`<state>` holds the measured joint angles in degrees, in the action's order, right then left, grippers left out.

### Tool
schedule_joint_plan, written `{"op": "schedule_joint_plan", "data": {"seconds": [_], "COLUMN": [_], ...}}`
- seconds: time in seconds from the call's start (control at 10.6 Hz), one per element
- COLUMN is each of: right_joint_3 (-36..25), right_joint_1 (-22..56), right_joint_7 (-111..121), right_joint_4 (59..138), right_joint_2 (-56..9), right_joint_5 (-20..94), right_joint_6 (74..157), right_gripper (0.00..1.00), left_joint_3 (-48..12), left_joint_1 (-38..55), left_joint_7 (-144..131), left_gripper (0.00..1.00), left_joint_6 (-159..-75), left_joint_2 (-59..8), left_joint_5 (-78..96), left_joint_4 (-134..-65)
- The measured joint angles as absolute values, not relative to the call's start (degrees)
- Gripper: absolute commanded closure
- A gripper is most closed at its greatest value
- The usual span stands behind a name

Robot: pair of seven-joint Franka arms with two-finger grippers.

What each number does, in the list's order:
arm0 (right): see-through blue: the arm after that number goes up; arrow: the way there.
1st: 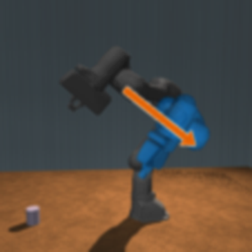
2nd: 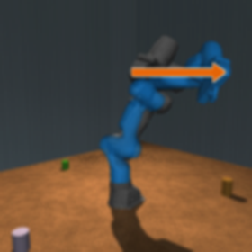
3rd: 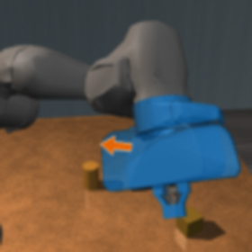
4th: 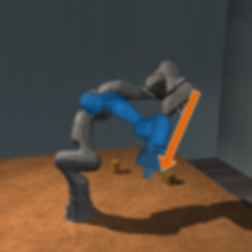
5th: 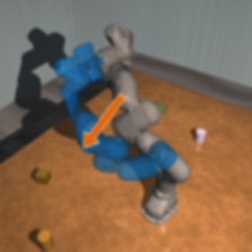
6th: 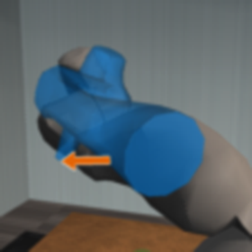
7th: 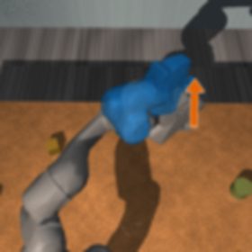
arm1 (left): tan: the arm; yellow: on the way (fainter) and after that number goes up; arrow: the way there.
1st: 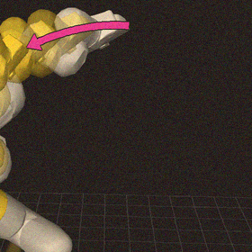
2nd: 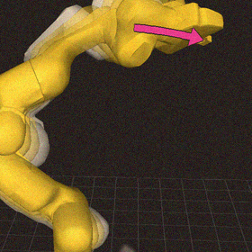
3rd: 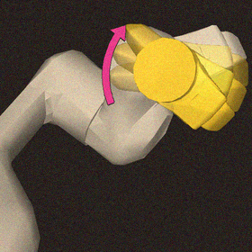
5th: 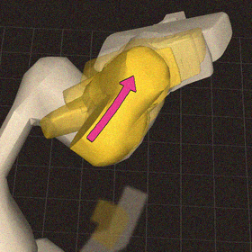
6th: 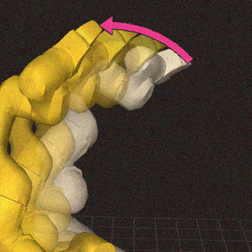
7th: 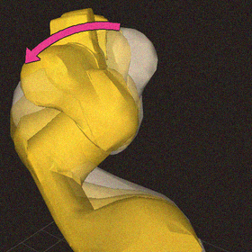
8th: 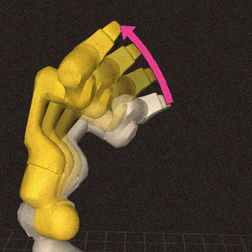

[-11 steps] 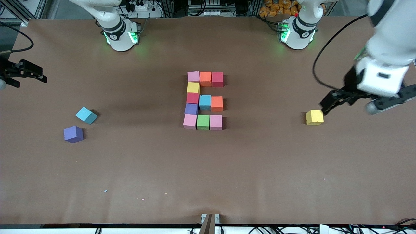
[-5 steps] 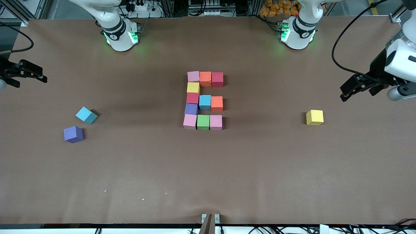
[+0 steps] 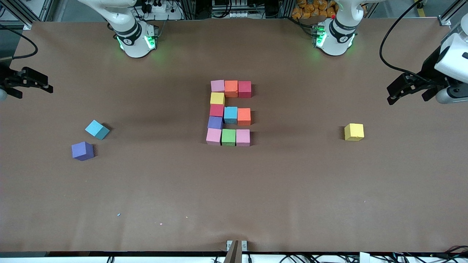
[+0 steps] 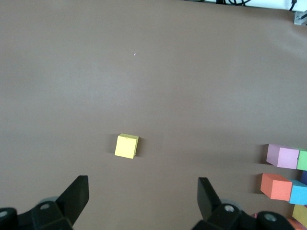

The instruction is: Arrange 11 blocks into digit 3

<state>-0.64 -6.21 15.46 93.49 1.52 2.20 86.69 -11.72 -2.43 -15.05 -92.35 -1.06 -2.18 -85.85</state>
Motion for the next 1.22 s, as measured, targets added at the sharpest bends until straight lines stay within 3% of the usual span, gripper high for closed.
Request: {"op": "schedule_joint_plan", "data": {"seconds": [1.22], "right_joint_3": [-0.6], "right_joint_1": [-6.2], "right_joint_7": [15.5], "right_joint_4": [93.5], "right_joint_2": [1.5], "right_joint_5": [2.2], "right_joint_6": [86.7], "right_gripper": [0.00], "left_joint_3": [-11.7], "left_joint_1": [-1.5], "left_joint_7": [-15.0], "left_gripper": [0.00], "left_joint_6": [-92.2], "left_joint_2": [-0.8], "left_joint_5": [-2.2], "left_joint_4": [-86.6]}}
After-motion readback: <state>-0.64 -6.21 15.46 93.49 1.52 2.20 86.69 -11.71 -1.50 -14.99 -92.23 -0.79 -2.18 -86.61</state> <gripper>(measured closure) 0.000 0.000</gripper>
